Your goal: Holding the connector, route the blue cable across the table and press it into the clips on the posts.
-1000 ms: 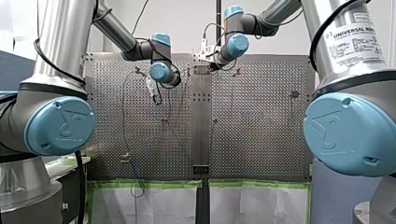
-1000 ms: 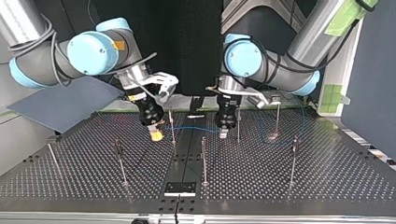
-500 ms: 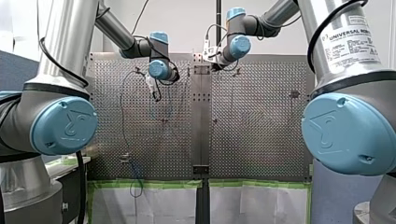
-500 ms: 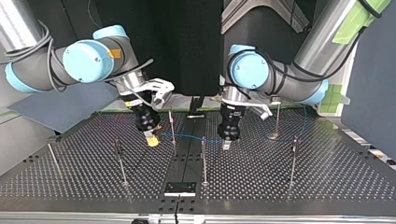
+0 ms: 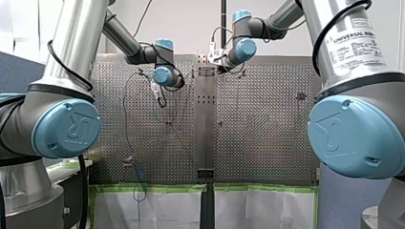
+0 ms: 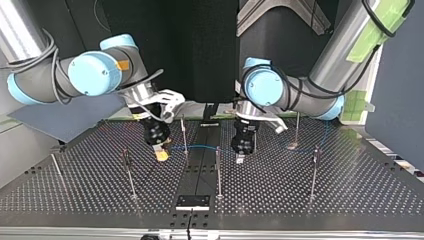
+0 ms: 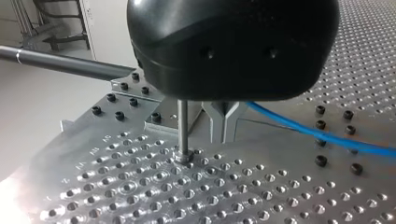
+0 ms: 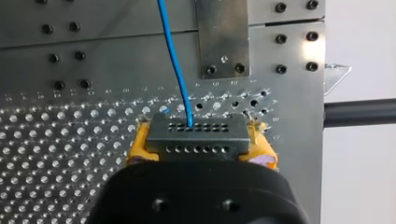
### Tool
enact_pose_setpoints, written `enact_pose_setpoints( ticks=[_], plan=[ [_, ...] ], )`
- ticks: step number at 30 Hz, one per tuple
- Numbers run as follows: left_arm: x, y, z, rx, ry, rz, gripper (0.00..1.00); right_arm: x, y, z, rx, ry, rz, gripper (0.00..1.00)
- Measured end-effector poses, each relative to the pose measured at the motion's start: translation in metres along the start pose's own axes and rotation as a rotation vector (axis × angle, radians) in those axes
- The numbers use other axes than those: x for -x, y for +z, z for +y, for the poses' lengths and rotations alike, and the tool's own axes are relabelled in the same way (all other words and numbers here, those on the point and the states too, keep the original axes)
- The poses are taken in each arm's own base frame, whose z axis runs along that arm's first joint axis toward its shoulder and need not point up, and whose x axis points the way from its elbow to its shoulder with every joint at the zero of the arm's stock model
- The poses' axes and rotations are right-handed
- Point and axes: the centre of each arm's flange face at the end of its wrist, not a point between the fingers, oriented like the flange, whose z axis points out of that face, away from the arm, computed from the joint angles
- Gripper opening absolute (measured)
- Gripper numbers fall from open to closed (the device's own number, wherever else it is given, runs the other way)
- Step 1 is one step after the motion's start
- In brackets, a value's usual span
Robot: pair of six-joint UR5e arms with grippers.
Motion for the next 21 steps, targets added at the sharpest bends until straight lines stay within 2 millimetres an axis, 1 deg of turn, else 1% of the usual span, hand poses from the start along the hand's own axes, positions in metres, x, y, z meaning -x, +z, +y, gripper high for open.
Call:
enact_pose_setpoints(
  ticks=[4,8,13,21],
  plan=[
    [0.002,0.011,-0.003,-0.013,-0.008,-0.012,0.00,0.002,0.003,0.008,0.013,0.001,-0.003,0.00],
    [0.004,0.015,-0.005,-0.028,-0.018,-0.022,0.00,0.004,0.005,0.016,0.028,0.002,-0.006,0.00],
    [0.006,0.016,-0.007,-0.037,-0.025,-0.024,0.00,0.005,0.007,0.024,0.042,0.002,-0.007,0.00],
    [0.002,0.013,-0.004,-0.014,-0.012,0.012,0.00,0.005,0.007,0.026,0.044,0.000,-0.008,0.00]
  ],
)
